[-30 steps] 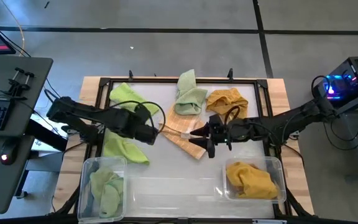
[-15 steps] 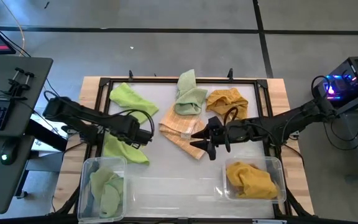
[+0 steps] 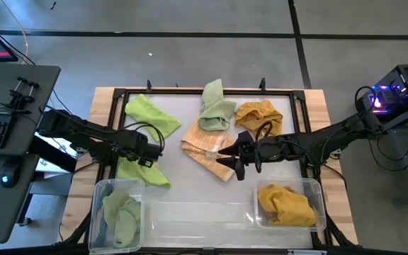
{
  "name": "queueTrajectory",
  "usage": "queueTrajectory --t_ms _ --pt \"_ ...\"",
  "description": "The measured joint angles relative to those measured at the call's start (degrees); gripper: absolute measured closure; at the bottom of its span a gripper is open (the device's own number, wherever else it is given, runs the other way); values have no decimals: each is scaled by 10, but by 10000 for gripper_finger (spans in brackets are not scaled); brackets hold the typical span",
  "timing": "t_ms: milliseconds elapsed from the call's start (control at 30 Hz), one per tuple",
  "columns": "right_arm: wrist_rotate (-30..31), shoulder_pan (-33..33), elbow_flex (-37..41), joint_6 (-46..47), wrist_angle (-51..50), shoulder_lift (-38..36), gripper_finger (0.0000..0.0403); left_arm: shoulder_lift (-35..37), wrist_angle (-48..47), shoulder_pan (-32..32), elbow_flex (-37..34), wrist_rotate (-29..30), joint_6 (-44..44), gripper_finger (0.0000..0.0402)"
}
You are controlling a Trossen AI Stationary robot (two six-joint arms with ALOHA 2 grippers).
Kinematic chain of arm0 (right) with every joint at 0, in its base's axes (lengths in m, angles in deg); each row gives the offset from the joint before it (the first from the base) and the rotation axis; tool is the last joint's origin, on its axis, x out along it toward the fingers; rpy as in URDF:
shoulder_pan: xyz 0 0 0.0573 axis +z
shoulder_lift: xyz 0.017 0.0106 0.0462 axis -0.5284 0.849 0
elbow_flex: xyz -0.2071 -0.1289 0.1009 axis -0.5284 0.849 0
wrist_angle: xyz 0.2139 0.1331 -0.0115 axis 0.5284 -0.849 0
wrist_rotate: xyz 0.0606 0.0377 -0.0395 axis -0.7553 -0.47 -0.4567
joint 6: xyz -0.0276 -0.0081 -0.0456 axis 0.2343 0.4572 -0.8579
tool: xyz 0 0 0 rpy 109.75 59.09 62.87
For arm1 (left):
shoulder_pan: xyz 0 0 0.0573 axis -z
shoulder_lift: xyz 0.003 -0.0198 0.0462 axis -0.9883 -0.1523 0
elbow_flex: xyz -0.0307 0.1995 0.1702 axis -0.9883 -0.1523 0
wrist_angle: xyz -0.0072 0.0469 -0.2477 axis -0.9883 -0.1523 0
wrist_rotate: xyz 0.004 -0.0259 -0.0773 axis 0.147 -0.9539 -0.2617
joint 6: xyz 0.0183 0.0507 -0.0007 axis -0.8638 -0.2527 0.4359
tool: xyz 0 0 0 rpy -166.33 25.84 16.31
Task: Sort microfiber towel by color & place in baskets
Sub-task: Put the bottom light green microfiber towel into the left transparent bin
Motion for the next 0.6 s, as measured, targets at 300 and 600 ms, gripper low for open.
queueTrajectory --t_ms 300,600 --pt "16 0 0 0 -2 0 212 -10 72 -10 -25 19 -30 173" --pt "25 0 0 2 -1 0 212 -8 168 -14 -86 -11 -46 274"
